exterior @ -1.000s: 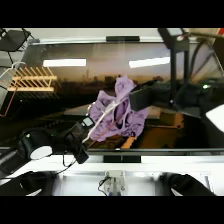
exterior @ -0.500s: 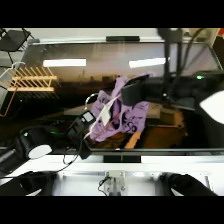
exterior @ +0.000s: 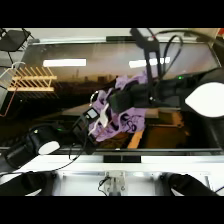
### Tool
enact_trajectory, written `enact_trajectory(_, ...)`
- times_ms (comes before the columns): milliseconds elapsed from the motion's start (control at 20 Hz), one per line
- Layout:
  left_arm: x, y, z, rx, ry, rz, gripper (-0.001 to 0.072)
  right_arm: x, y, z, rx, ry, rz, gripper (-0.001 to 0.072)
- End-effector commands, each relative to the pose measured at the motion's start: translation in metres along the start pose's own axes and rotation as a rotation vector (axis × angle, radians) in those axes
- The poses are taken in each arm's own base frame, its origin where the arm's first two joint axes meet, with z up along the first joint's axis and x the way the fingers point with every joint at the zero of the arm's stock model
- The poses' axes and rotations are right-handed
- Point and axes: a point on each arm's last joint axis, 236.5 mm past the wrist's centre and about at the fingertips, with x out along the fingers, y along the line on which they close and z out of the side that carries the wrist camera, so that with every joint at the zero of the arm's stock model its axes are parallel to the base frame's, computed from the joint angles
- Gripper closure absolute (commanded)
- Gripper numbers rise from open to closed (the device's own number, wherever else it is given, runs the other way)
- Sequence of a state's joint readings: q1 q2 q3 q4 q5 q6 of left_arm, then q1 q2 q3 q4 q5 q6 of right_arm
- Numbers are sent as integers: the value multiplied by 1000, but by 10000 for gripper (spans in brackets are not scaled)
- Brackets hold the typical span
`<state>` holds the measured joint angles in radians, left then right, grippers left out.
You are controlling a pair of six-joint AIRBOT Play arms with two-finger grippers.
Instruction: Fold the shirts.
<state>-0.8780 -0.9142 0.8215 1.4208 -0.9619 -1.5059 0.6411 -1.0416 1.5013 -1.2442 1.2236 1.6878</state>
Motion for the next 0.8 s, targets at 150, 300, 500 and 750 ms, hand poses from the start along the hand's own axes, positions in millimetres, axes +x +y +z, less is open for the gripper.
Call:
enact_trajectory(150,-2,0,-10,6,44,0,648,-69,-78,36,-61,-167,-384,189)
enact_trajectory(300,-2,0,-12,39,48,-2,647,-163,-172,50,111,-291,-698,189)
enact_trajectory(500,-2,-1,-27,82,116,-9,646,-192,-292,2,167,-89,-754,285)
enact_trajectory(750,-8,7,-56,96,241,-14,646,-104,-293,-63,-693,389,-161,283)
